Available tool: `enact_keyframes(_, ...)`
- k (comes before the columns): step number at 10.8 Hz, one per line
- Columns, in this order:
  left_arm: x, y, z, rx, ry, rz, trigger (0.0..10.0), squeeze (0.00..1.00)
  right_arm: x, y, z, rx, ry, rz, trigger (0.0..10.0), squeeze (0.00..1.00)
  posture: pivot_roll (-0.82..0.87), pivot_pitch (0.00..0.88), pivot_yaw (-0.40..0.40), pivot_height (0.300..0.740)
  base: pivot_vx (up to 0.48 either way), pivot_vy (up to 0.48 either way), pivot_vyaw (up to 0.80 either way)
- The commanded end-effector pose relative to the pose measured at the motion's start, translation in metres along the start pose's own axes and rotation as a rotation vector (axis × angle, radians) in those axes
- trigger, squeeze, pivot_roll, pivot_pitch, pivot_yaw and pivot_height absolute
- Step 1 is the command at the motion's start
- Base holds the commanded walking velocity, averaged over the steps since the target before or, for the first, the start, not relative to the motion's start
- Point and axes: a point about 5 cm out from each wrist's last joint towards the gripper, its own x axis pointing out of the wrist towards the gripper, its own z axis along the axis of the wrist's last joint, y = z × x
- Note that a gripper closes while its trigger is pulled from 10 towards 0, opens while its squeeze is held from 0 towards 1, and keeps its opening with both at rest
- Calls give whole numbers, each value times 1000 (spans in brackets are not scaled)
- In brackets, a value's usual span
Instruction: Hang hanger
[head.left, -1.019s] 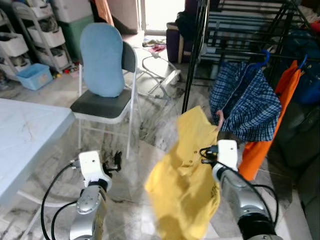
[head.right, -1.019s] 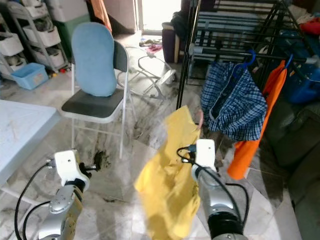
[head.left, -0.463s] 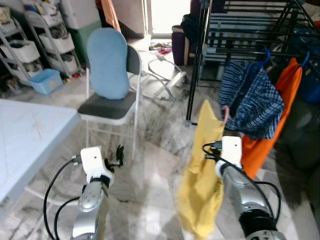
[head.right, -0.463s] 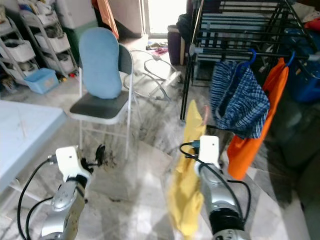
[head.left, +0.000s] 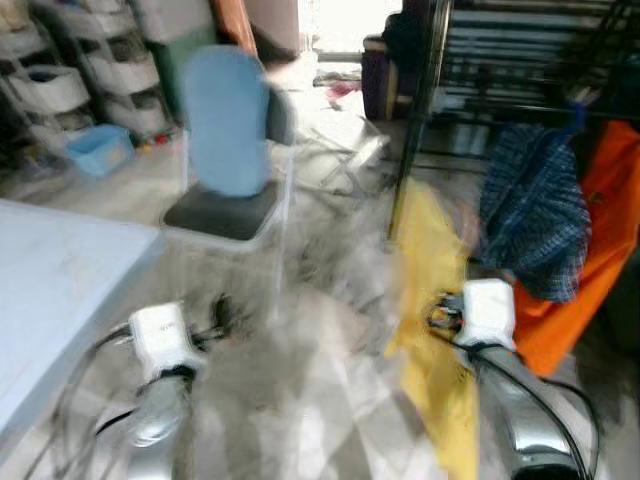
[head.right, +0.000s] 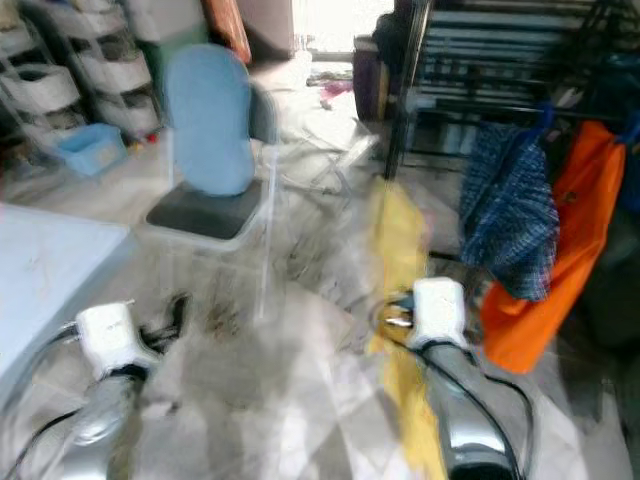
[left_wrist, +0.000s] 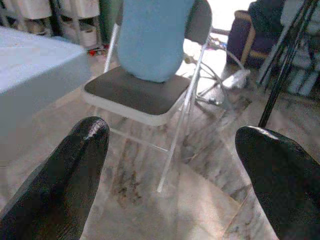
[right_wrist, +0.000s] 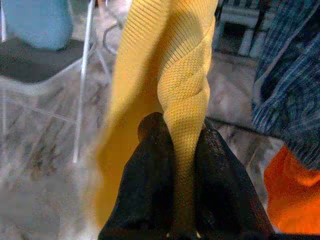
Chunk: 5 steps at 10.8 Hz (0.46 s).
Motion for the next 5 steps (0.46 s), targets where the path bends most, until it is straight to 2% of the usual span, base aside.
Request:
enact_keyframes(1,0,-10,4,-8,-12,-25,10000,0,-2,-13,10,-10,-40,-48,10000,0,-122,0,59,740,480,0,0)
enact_keyframes(2,0,-13,5,-9,-7,-39,10000,0,0,-17,13,18,-39,-74,10000,0,-121,0,62,740,480,0,0)
enact_keyframes(5,-1,-14,6,-11,-4,-40,10000,0,3,-10,18,18,-46,-45,10000,0,-119,0,62,740,480,0,0)
